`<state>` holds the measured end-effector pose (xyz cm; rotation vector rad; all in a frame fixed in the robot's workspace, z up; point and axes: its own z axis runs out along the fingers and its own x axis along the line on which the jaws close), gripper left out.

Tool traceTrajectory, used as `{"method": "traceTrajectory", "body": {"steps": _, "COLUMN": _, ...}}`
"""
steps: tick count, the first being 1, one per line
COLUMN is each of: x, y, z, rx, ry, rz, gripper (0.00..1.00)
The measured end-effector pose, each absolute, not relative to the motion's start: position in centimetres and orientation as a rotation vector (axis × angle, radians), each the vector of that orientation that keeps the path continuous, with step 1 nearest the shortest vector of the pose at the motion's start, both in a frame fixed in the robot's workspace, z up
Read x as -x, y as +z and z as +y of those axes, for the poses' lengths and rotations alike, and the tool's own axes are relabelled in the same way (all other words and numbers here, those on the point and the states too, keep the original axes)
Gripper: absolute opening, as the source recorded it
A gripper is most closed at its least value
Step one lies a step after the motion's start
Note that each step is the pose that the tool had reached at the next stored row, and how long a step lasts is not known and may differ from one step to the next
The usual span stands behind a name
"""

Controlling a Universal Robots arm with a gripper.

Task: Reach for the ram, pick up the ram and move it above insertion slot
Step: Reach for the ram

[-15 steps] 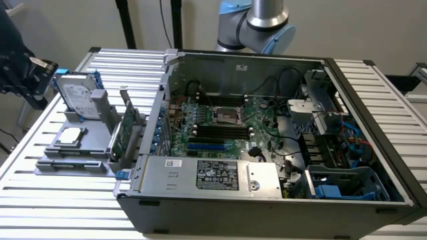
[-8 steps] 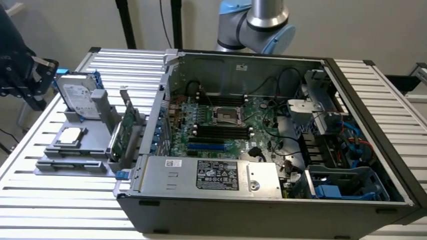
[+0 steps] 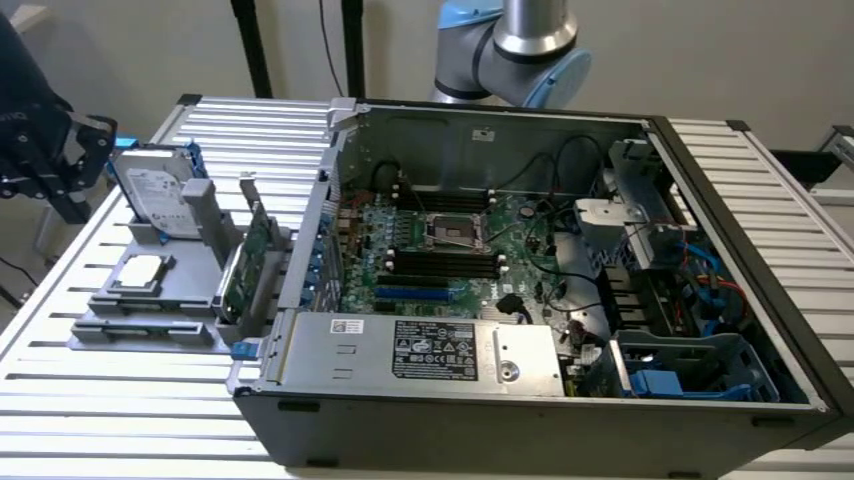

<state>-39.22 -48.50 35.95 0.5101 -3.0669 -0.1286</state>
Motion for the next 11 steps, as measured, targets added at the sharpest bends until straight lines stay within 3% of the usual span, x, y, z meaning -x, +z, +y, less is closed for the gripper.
{"method": "traceTrajectory", "body": {"steps": 11, "x": 39.22, "y": 35.72, "z": -48.5, "rx": -0.813, "ry": -0.123, "rz": -2.993, "gripper": 0.11}}
